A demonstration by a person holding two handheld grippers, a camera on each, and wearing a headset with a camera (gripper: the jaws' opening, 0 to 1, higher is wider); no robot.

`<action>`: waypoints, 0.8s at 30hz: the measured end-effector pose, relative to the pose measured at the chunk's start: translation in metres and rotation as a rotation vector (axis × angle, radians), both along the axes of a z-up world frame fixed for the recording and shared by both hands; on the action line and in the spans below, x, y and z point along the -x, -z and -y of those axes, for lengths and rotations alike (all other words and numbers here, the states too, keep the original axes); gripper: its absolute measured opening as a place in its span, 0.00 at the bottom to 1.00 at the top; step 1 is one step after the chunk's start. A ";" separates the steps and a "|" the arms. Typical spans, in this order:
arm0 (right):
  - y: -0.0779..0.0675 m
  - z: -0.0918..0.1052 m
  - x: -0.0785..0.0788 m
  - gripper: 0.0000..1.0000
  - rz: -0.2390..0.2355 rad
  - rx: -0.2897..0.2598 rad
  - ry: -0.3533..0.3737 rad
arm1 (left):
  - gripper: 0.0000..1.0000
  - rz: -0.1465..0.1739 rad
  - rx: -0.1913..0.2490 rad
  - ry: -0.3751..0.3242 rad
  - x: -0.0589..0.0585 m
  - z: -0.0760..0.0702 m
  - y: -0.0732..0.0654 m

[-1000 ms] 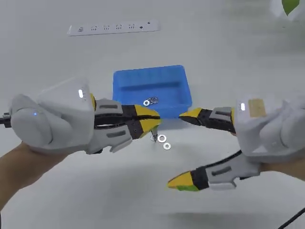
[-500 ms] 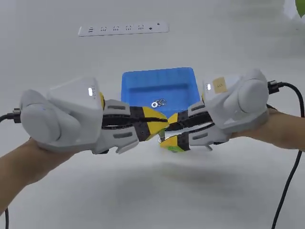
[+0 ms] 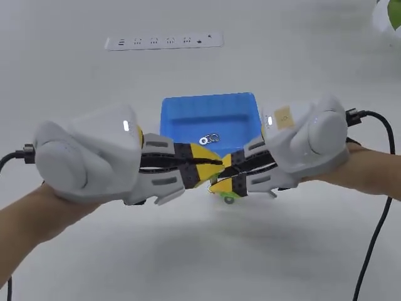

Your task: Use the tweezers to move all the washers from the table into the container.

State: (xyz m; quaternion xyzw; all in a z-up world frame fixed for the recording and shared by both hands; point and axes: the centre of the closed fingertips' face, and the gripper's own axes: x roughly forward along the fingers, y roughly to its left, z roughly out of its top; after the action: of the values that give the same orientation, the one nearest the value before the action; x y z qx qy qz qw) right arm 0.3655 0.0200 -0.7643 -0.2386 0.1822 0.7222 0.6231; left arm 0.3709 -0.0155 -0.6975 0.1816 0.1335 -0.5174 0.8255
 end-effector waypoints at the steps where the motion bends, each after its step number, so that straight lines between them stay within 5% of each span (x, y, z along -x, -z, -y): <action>1: 0.000 0.000 0.000 0.11 0.005 0.001 -0.003 | 0.05 -0.001 -0.002 -0.003 0.000 -0.001 0.001; 5: 0.001 0.001 -0.004 0.10 0.033 -0.002 -0.003 | 0.07 0.014 -0.006 -0.070 -0.006 -0.003 -0.002; 10: 0.002 0.001 -0.007 0.10 -0.009 -0.021 0.043 | 0.10 0.023 0.102 -0.106 -0.012 -0.003 -0.023; 13: 0.001 0.002 -0.006 0.10 -0.014 -0.025 0.051 | 0.14 0.029 0.131 -0.147 -0.016 -0.012 -0.033; 24: -0.017 0.001 -0.004 0.10 -0.016 -0.064 0.081 | 0.21 0.035 0.109 -0.280 0.001 -0.054 -0.032</action>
State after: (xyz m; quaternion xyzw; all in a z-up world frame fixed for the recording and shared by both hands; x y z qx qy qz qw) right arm 0.3695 0.0189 -0.7474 -0.2054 0.1736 0.7036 0.6577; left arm 0.3697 0.0384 -0.6656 0.1250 0.1148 -0.4005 0.9004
